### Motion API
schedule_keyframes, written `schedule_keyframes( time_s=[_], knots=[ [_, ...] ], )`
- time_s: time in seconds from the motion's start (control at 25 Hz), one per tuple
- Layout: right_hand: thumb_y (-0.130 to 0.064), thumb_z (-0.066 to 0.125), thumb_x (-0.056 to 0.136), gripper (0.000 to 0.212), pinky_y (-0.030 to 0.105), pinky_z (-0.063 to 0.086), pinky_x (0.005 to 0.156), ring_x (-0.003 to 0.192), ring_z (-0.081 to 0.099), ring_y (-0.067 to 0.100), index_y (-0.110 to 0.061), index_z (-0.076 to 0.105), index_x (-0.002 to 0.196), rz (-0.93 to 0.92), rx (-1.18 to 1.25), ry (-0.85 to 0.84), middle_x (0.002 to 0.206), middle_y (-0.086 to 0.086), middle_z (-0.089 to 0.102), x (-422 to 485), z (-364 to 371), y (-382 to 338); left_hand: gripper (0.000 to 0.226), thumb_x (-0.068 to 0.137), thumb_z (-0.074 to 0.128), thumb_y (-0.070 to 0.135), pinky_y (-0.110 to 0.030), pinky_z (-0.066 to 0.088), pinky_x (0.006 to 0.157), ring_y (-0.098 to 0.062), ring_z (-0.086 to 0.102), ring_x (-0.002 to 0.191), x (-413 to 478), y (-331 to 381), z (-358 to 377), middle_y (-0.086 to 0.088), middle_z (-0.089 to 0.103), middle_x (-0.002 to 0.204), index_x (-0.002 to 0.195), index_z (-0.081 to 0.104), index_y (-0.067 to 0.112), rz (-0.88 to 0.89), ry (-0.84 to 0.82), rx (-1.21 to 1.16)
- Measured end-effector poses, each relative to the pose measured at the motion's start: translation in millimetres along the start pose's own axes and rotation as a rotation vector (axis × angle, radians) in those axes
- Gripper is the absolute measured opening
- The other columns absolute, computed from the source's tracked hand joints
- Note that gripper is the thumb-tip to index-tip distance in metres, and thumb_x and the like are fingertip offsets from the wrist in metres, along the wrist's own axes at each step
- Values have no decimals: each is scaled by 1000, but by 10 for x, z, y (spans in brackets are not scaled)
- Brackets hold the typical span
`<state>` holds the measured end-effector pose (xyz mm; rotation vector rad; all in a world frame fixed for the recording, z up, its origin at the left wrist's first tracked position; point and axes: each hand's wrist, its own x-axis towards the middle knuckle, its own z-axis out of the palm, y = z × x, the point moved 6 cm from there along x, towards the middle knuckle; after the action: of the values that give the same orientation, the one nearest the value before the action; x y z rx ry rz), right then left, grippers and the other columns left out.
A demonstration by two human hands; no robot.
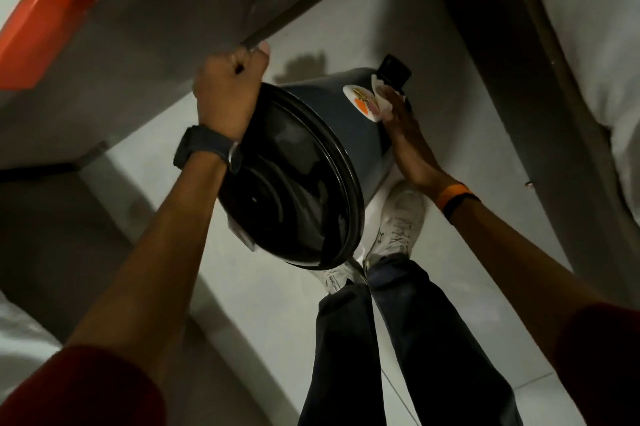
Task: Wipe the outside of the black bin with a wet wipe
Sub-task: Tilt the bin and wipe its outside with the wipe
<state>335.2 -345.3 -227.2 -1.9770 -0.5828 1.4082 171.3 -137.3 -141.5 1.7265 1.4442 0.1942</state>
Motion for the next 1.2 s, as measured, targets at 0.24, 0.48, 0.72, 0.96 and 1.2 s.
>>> schedule_keyframes(
  time_s=[0.24, 0.48, 0.72, 0.96, 1.2],
  knots=[
    [-41, 32, 113, 40, 25, 9, 136, 157, 19, -11, -53, 38, 150, -170, 120, -53, 166, -25, 30, -152, 160, -520, 44, 100, 46, 31, -30, 26, 76, -15, 41, 69, -544, 573, 378, 10, 38, 59, 57, 42, 20, 594, -7, 434],
    [-41, 24, 111, 57, 48, -2, 136, 167, -1, 10, -28, 19, 167, -383, -220, -103, 179, -7, 7, -488, 327, -67, 68, 103, 43, 43, -31, 19, 57, -14, 34, 40, -377, 258, 184, 3, 33, 40, 42, 29, 18, 254, -9, 341],
    [-46, 25, 113, 59, 46, -1, 137, 166, -4, 8, -32, 11, 168, -83, -142, -69, 176, -17, -1, -263, 88, 314, 70, 98, 52, 47, -28, 27, 52, -13, 34, 36, -331, -3, 114, 6, 35, 32, 37, 29, 18, 122, -51, 140],
    [-52, 21, 109, 62, 49, 4, 137, 167, -1, 11, -30, 18, 167, -244, -198, -80, 174, -22, 0, -295, 245, 180, 64, 97, 52, 45, -29, 26, 51, -13, 36, 38, -362, -40, 166, 6, 40, 36, 39, 37, 21, 168, -64, 129],
    [-53, 24, 110, 66, 38, -11, 135, 161, -12, 2, -27, 9, 169, -84, -214, -57, 176, -13, -4, -61, 198, 117, 67, 99, 50, 39, -24, 27, 50, -13, 38, 39, -340, 23, 148, 0, 34, 33, 41, 22, 20, 243, 18, 196]
  ],
)
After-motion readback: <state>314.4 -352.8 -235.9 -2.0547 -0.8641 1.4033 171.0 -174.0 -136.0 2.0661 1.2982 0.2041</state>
